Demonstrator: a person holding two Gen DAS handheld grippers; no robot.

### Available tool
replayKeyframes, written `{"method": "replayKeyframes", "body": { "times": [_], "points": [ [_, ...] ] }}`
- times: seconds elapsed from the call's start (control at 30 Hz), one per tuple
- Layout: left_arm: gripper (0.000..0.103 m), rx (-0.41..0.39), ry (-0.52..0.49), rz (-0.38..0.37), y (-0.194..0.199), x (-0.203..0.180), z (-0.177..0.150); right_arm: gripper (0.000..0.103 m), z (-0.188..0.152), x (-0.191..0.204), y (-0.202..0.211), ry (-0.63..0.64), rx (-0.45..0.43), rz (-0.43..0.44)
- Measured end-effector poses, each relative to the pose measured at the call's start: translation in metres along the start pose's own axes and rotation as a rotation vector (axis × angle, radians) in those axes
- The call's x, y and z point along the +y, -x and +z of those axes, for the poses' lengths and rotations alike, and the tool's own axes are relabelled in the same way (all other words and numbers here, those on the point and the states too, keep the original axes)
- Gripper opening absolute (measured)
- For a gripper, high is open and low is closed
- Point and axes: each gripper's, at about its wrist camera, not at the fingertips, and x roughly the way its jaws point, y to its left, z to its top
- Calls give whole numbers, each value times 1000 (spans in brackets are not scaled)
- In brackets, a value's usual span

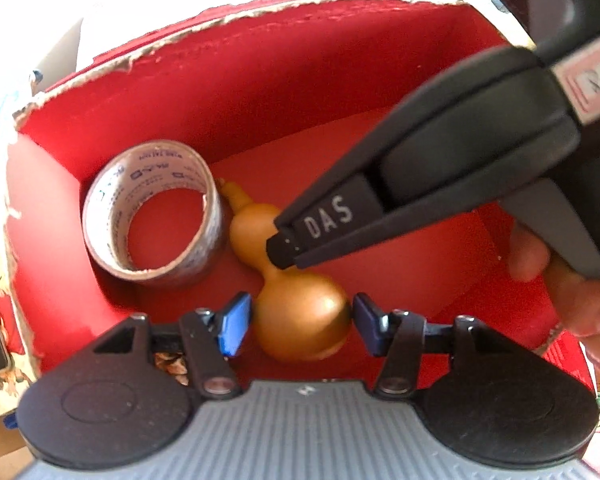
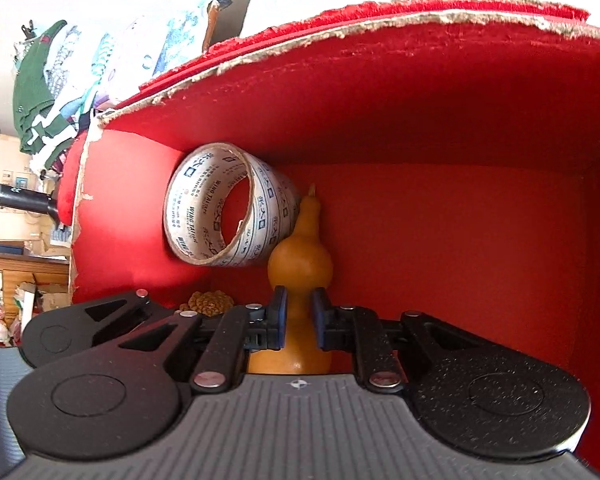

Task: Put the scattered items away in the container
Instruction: 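Lower the gourd onto the box floor beside the tape roll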

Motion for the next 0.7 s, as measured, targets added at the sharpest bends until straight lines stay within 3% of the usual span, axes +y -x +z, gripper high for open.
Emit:
{"method": "replayKeyframes", "body": {
  "times": [0.07, 0.53, 0.7],
  "points": [
    [56, -1, 12, 13, 0, 1, 0, 20, -2, -1, 0, 15, -9, -3],
    [59, 27, 21, 69, -2, 2, -1, 19, 1, -21, 11, -12, -11, 64],
    [65, 13, 35, 110, 1, 2, -3, 19, -4, -28, 14, -33, -4, 78]
  ]
}}
